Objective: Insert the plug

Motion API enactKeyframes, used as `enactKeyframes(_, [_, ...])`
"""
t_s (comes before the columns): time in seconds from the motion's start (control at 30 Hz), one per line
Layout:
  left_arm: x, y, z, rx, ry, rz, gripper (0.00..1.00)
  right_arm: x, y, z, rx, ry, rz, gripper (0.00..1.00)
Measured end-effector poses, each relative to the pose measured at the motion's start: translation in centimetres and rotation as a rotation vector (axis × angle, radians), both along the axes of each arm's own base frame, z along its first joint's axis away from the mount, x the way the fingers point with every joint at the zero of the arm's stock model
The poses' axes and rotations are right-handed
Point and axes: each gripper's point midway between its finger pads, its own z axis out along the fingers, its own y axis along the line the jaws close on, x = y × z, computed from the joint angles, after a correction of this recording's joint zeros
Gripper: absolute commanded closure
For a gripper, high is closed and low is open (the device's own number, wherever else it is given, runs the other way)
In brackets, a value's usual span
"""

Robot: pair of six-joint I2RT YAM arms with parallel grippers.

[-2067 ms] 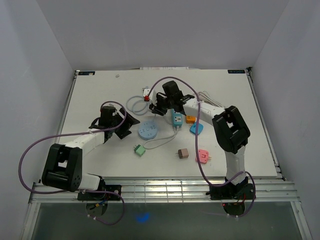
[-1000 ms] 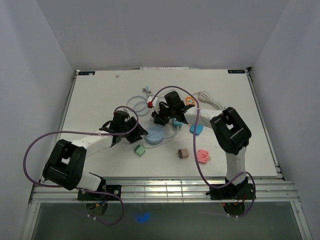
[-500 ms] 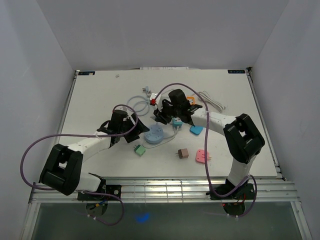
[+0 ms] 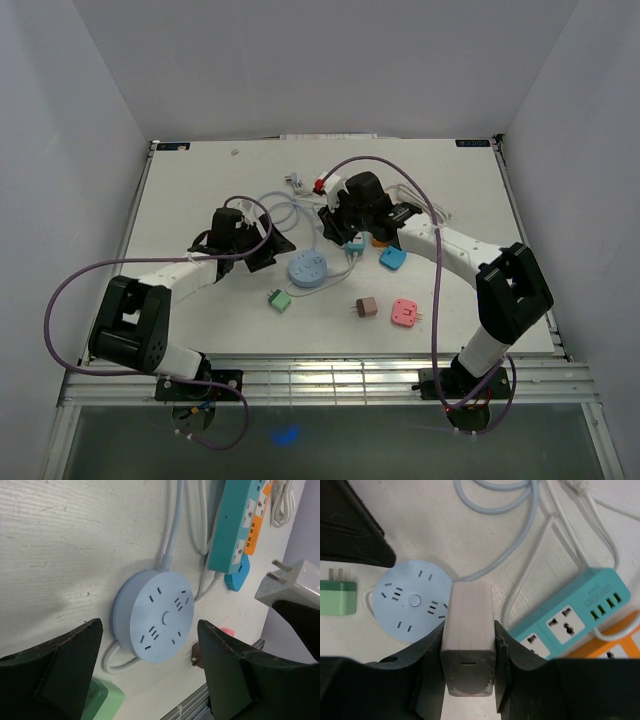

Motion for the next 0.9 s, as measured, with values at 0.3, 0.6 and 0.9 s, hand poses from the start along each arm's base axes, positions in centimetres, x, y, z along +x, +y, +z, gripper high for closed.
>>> enactKeyframes(0.3, [-0.4, -0.6, 0.6, -0.017, -0.023, -0.077, 0.11, -0.5, -3.2, -2.0, -0.064, 0.204, -0.315, 0.92])
enactKeyframes(0.6, [-0.7, 0.9, 2.4, -0.011, -0.037, -0.029, 0.1, -1.8, -4.0, -7.7, -0.128, 0.325, -0.471, 0.92])
enactKeyframes(0.9, [-1.6, 2.4, 4.2, -0.007, -0.044, 0.017, 0.1, -4.6, -0.2, -8.7, -0.117, 0.329, -0.486, 0.92])
